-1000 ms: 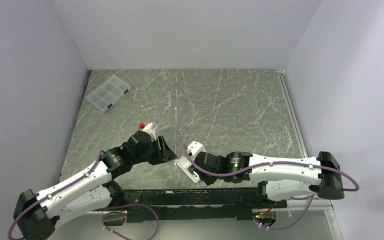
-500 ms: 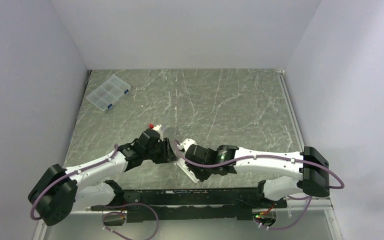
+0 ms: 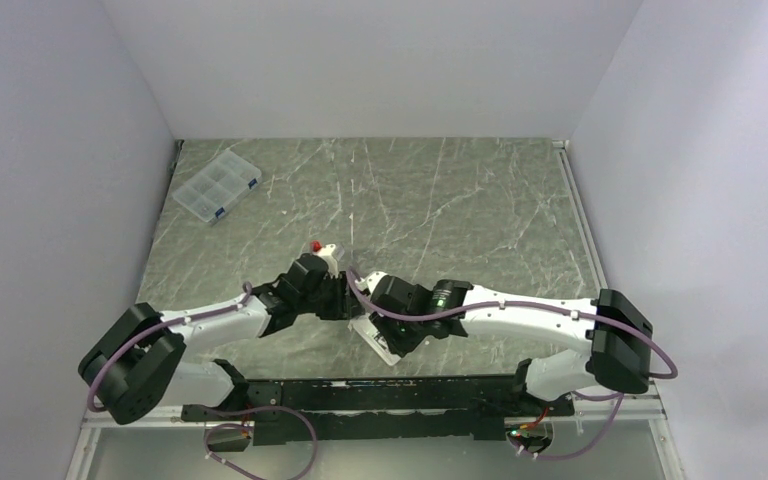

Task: Load the batteries into the remote control
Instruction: Load the battery cover into the remote control.

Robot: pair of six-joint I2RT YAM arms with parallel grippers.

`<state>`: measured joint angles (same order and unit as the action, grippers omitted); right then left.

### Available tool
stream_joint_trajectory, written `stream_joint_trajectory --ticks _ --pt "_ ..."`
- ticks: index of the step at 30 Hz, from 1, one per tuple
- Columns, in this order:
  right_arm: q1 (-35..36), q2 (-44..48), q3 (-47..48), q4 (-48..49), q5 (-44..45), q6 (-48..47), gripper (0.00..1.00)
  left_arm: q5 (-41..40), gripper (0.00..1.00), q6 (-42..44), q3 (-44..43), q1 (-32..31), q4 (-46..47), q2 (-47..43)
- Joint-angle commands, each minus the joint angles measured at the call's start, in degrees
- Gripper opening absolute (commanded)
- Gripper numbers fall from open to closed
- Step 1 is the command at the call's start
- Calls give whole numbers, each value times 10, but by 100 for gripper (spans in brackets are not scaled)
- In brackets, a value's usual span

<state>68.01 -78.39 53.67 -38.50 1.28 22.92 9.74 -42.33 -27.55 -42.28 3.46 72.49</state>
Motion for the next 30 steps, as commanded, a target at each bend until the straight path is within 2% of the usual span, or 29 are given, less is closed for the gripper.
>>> stream_joint_trajectory --ticks 1,6,13,30 --pt "-7 -13 21 8 -8 -9 10 24 48 33 -10 2 61 17" --pt "-10 -22 24 9 -8 -9 9 23 48 44 -2 2 80 37" --pt "-13 -42 32 14 -9 -10 7 69 47 36 15 2 124 65" --pt "-18 -75 44 11 -5 -16 7 95 45 33 53 1 123 28"
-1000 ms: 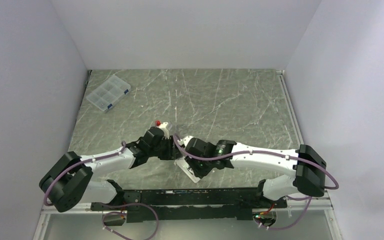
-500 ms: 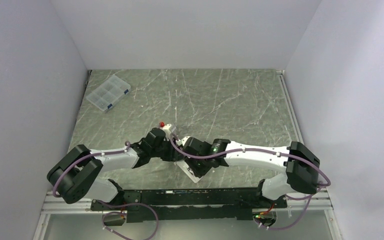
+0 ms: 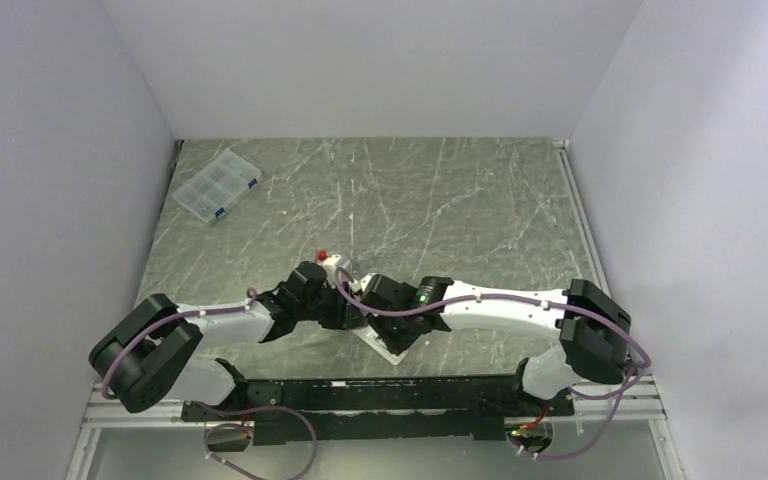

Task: Load the batteries into the remote control
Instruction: Load the battery cover into the remote control.

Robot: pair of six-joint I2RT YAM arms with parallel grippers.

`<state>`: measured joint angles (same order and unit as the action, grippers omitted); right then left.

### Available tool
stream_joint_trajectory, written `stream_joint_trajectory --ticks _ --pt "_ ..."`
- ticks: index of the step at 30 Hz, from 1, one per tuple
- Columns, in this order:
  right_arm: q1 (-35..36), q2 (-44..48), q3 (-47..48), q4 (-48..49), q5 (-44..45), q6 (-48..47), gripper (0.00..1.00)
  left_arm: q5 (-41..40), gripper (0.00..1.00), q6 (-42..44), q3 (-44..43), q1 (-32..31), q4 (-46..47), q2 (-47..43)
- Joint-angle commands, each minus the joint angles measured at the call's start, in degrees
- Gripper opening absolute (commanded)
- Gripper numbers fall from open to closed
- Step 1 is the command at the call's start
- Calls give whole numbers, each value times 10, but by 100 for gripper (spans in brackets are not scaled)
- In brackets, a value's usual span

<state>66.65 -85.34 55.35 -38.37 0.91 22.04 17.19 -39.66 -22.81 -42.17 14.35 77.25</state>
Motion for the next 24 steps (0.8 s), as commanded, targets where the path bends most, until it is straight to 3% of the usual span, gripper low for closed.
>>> stream_joint_trajectory --ticks 1,24 --pt "-4 -9 30 9 -1 -9 7 19 45 8 5 0 12 -21" --pt "-5 -45 52 -1 21 -30 4 15 44 17 -3 0 9 -7"
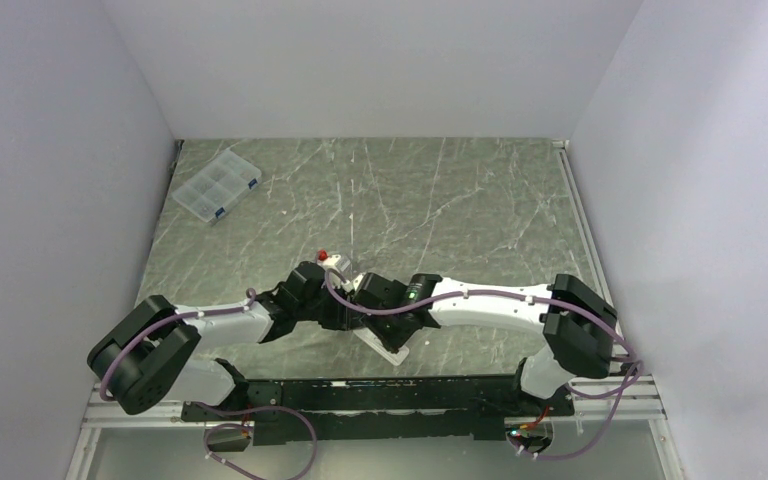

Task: Load the batteries into the remote control
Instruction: Load the battery cover into the remote control.

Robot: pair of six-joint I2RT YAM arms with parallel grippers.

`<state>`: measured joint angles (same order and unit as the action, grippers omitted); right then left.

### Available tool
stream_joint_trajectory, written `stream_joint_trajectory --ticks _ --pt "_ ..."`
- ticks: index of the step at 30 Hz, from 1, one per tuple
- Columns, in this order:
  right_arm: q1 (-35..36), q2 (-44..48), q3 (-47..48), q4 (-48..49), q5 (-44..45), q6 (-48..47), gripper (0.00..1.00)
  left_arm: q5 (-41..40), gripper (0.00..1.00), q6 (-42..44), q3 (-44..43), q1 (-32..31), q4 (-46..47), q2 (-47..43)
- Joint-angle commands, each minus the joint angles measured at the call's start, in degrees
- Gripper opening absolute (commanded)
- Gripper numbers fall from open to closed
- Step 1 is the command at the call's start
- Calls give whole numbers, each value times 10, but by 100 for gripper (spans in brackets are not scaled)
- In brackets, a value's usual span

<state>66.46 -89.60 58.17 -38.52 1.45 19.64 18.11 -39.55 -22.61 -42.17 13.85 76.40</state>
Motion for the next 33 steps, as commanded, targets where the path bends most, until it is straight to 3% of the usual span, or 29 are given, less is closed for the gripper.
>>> stream_joint_trajectory --ticks 1,33 --pt "-4 -3 24 0 17 -6 4 7 43 17 -5 1 14 2" --pt "-5 -28 43 -12 33 -12 4 7 43 19 -5 0 15 9"
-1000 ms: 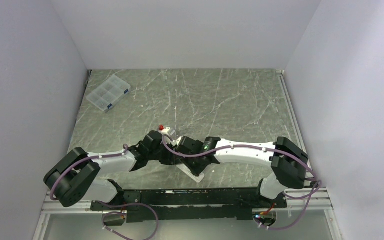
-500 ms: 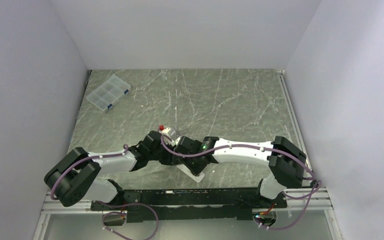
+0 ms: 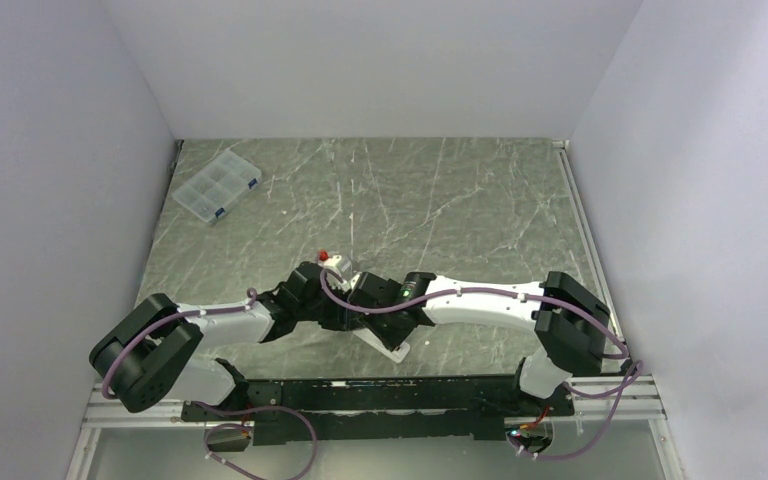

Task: Load the batteries into the remote control
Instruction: Load the battery cover into the remote control.

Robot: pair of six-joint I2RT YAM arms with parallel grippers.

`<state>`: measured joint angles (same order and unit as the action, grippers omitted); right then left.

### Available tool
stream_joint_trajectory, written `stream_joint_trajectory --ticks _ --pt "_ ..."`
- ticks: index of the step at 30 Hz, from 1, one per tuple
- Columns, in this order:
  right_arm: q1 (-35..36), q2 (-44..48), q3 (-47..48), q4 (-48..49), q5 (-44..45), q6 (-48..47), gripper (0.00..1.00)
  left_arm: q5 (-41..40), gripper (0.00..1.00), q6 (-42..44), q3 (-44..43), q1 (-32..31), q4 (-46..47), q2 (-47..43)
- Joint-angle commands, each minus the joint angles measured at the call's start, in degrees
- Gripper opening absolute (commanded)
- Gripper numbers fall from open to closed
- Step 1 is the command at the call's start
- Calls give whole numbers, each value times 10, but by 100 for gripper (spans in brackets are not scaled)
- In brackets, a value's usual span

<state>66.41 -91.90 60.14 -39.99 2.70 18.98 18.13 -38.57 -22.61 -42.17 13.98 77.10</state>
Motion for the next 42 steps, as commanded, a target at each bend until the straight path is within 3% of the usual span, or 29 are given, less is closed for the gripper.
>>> stream_joint_trajectory --ticks 1,29,42 --pt "-4 -6 24 2 20 -7 5 7 43 9 -6 0 14 2" --pt "-4 -19 38 -4 25 -42 6 13 43 11 -5 0 20 10" --pt "-4 -22 36 1 25 -38 15 14 43 12 -7 0 18 14"
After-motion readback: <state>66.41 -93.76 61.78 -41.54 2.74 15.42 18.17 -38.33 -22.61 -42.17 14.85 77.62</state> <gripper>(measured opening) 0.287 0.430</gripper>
